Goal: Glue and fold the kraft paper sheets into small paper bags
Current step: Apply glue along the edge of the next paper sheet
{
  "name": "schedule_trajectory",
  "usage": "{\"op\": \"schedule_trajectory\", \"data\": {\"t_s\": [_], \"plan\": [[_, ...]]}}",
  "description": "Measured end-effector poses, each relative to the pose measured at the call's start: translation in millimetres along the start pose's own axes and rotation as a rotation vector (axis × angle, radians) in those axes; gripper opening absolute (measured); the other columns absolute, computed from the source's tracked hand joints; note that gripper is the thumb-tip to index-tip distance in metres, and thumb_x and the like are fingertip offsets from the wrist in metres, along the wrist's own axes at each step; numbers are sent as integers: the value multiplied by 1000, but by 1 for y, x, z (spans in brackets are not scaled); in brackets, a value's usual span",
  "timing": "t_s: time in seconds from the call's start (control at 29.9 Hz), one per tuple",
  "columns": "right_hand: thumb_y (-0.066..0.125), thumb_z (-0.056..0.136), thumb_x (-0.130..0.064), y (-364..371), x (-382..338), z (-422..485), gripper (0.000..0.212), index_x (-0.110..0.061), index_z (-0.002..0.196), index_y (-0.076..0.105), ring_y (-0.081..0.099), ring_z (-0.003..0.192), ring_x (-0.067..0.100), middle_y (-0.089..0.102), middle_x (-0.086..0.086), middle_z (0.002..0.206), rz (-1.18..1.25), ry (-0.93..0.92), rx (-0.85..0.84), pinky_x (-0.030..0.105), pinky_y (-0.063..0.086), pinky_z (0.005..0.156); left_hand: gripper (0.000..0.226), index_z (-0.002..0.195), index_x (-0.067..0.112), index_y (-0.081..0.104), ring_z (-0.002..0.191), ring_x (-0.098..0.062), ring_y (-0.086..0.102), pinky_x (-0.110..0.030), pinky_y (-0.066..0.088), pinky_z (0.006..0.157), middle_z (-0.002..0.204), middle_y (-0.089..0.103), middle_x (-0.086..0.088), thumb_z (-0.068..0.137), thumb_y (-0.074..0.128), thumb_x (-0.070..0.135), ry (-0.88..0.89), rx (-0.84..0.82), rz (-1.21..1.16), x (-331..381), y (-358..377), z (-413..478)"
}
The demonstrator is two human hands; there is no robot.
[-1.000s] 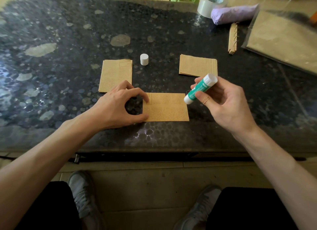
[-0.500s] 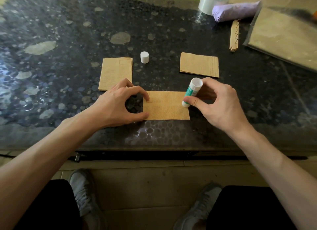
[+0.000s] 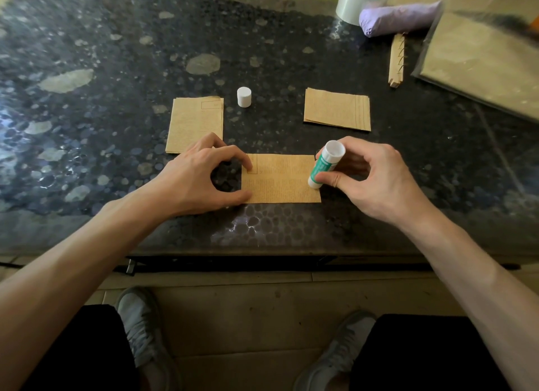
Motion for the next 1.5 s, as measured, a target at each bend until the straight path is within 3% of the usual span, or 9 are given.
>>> {"op": "schedule_trajectory", "data": {"t_s": [0.17, 0.47, 0.8, 1.04, 1.14, 1.27, 1.5], "plan": [[84, 85, -34, 2, -2, -4, 31, -25, 112, 72, 68, 103, -6, 73, -22, 106, 37, -9, -31, 16, 55, 92, 52, 118, 47, 59, 107, -9, 49, -47, 55, 93, 119, 43, 9, 71, 71, 66, 5, -4, 5, -1, 0, 0], [84, 83, -34, 5, -6, -7, 31, -26, 111, 72, 70, 107, 1, 74, -15, 108, 56, -28, -114, 29, 58, 95, 52, 119, 46, 60, 109, -11, 50, -48, 55, 93, 120, 44, 8, 71, 71, 65, 4, 1, -3, 0, 0, 0], [82, 86, -29, 7, -7, -10, 25, -23, 109, 73, 70, 105, 0, 74, -16, 106, 69, -41, -186, 19, 55, 92, 52, 119, 45, 60, 110, -10, 47, -44, 52, 97, 120, 43, 8, 72, 72, 63, 0, -7, -1, 2, 1, -1], [77, 92, -21, -25, -1, -1, 26, -10, 115, 71, 74, 105, 11, 77, 0, 110, 318, -1, 106, 28, 59, 92, 65, 118, 47, 59, 110, -10, 49, -44, 52, 97, 119, 44, 9, 61, 60, 79, -11, -12, -26, 1, 2, -1], [77, 94, -16, -15, -12, 8, 27, -7, 118, 70, 73, 106, 11, 76, 2, 111, 295, -40, 97, 29, 60, 93, 66, 123, 44, 54, 111, -13, 50, -46, 52, 97, 117, 46, 7, 65, 69, 71, -19, -4, -41, -1, 2, 0], [79, 92, -17, 16, -30, 14, 29, -12, 119, 70, 72, 108, 12, 75, -2, 112, 244, -92, 18, 36, 58, 97, 73, 129, 38, 47, 109, -14, 51, -45, 51, 95, 115, 48, 7, 66, 71, 66, -7, 16, -42, -1, 1, 0], [77, 94, -19, 55, -56, 25, 31, -25, 124, 68, 66, 116, 2, 72, -16, 116, 168, -142, -69, 30, 55, 102, 78, 133, 34, 45, 109, -13, 49, -40, 49, 94, 117, 48, 6, 67, 72, 63, -10, 18, -30, -1, 1, 1]]}}
Point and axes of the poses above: each hand's wrist, its own z-axis towards the middle knuckle, its own y-axis out of the palm, x = y × z, the point moved 10 cm from there along z, towards the middle knuckle
